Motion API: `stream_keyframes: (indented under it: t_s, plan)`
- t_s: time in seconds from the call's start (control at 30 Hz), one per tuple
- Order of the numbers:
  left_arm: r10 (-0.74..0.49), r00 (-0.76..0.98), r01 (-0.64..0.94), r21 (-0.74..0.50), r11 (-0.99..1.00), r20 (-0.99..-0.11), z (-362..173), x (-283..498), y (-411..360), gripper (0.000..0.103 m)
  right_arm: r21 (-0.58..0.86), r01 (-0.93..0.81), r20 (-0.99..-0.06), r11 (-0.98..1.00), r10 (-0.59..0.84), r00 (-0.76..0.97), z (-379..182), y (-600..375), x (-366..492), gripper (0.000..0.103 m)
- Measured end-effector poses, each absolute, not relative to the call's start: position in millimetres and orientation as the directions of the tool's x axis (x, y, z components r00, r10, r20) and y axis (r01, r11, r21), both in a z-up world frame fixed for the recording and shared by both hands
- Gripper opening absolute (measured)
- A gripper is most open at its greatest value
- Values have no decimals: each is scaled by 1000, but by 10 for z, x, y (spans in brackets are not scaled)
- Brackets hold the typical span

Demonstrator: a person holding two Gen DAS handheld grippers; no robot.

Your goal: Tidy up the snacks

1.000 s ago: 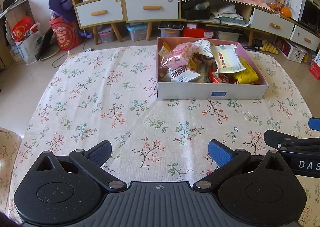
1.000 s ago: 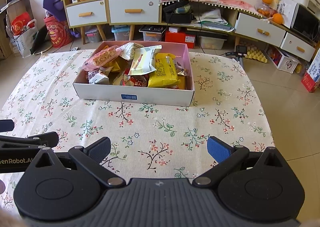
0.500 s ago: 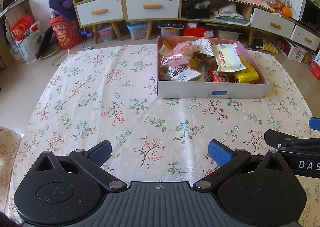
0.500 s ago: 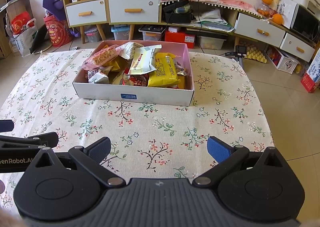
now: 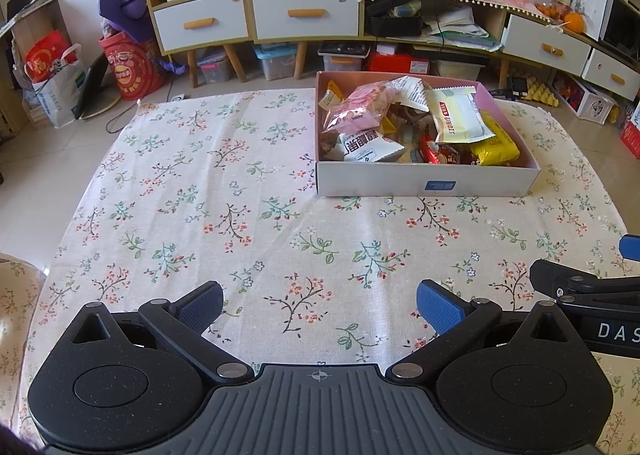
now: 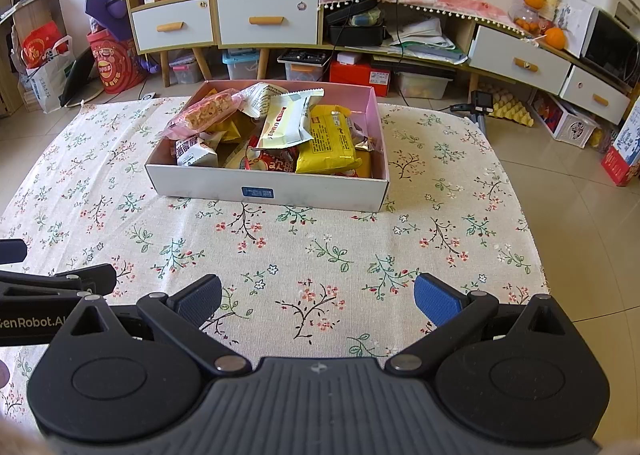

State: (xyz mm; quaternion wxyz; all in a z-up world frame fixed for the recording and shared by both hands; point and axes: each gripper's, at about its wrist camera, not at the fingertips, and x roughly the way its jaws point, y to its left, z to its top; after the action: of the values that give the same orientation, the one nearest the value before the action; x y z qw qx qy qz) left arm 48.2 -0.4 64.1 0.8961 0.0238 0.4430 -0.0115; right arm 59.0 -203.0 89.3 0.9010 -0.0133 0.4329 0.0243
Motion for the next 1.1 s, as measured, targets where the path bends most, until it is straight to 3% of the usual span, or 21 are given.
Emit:
stream_keyframes:
  t_s: [1.1]
  plan:
    - [-15,595,48,16,999,-804,649,480,-2,103,-15,-54,-787,998,21,617,856,-2017,598,103]
